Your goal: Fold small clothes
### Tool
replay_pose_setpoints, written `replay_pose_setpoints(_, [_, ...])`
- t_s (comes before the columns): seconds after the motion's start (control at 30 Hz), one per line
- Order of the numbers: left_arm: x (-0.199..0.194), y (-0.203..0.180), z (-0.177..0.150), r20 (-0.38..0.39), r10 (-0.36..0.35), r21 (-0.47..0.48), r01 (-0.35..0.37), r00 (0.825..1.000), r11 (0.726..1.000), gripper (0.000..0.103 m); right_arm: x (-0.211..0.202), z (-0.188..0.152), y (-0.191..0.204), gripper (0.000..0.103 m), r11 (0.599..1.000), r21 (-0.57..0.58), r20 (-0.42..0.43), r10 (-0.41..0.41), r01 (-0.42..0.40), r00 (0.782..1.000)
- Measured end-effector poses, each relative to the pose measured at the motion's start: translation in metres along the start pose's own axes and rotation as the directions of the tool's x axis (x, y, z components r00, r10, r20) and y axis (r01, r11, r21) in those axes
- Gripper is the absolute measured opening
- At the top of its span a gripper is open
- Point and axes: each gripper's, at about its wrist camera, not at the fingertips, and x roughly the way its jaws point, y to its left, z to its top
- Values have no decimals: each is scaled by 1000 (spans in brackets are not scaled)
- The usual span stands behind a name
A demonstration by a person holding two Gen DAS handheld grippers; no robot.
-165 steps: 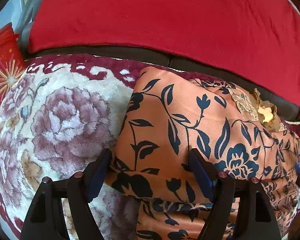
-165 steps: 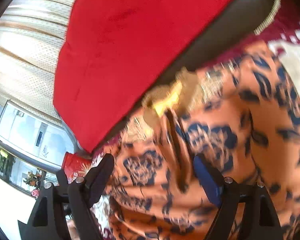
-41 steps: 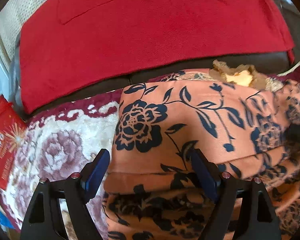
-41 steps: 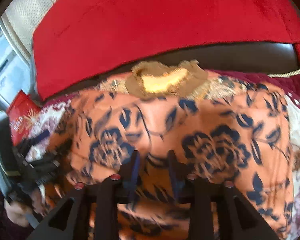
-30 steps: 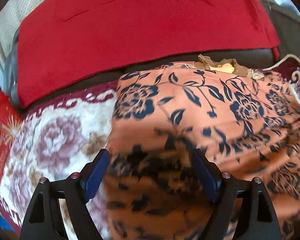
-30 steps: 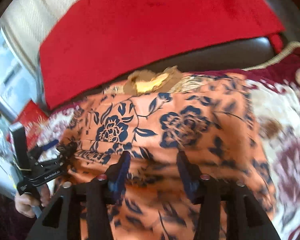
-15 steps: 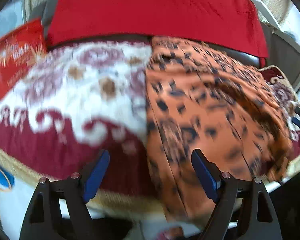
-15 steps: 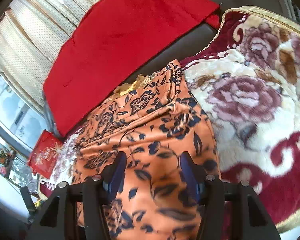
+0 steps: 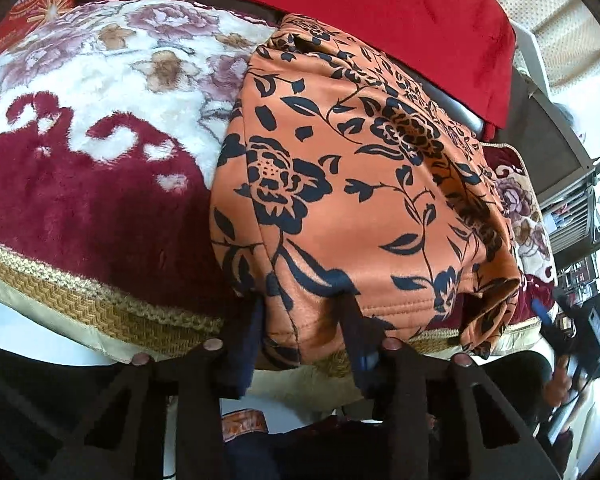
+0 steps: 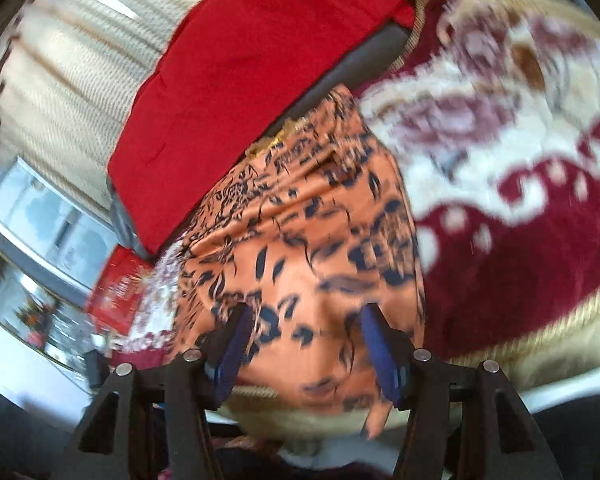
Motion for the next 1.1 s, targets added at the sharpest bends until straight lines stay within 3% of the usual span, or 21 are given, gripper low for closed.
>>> replay_pose_setpoints(0.1, [1, 2, 2, -5, -29, -22, 29, 1000, 999, 41, -3, -13, -16, 71, 997, 81, -18, -9, 11, 1000])
replay_pose_setpoints(0.23, [3, 5, 10, -26, -112, -70, 110, 993, 991, 67, 9, -27, -36, 72, 984, 171, -74, -36, 48, 997])
replay_pose_setpoints(0.4, [7, 6, 17, -39, -135, -99, 131, 990, 986, 65, 41, -42, -48, 72, 969, 231, -150, -54, 88, 987])
replay_pose_setpoints(0.43, [7, 6, 17, -36, -133, -95, 129, 990, 987, 61, 49, -44, -49, 72, 968, 236, -168, -49, 89, 984])
replay_pose_setpoints(0.53, [5, 6, 19, -31, -115, -81, 112, 993, 990, 19, 67, -50, -51, 72, 962, 257, -197, -45, 96, 979])
replay_pose_setpoints(0.57, [3, 8, 20, -25, -142, -93, 139, 990, 986, 14, 71, -52, -52, 68, 961, 262, -196, -42, 94, 980])
replay_pose_setpoints(0.6, [0, 9, 20, -17, -156, -102, 153, 988, 983, 12, 72, -53, -52, 48, 960, 267, -190, -35, 86, 981])
replay_pose_setpoints(0.67, [-10, 7, 22, 12, -159, -90, 159, 987, 983, 10, 71, -54, -53, 36, 959, 271, -183, -30, 80, 983])
replay_pose_setpoints(0.73, [-25, 6, 23, 45, -153, -71, 156, 987, 985, 9, 60, -54, -50, 22, 964, 242, -160, -73, 111, 984])
replay_pose_setpoints(0.77, [-33, 7, 23, 62, -153, -64, 157, 986, 986, 8, 54, -55, -48, 8, 967, 222, -143, -94, 124, 985])
replay_pose_setpoints(0.9, [-73, 15, 22, 124, -92, -26, 96, 988, 995, 7, 4, -39, -28, 8, 976, 123, 34, -182, 177, 983])
replay_pose_setpoints(1.03, [-101, 42, 18, 159, -18, -44, 25, 987, 999, 7, -49, -13, -15, 7, 963, 79, 221, -268, 257, 938])
replay_pose_setpoints(1.1, [-103, 58, 16, 147, 16, -73, -5, 989, 997, 6, -55, -4, -19, 7, 968, 88, 225, -248, 234, 942])
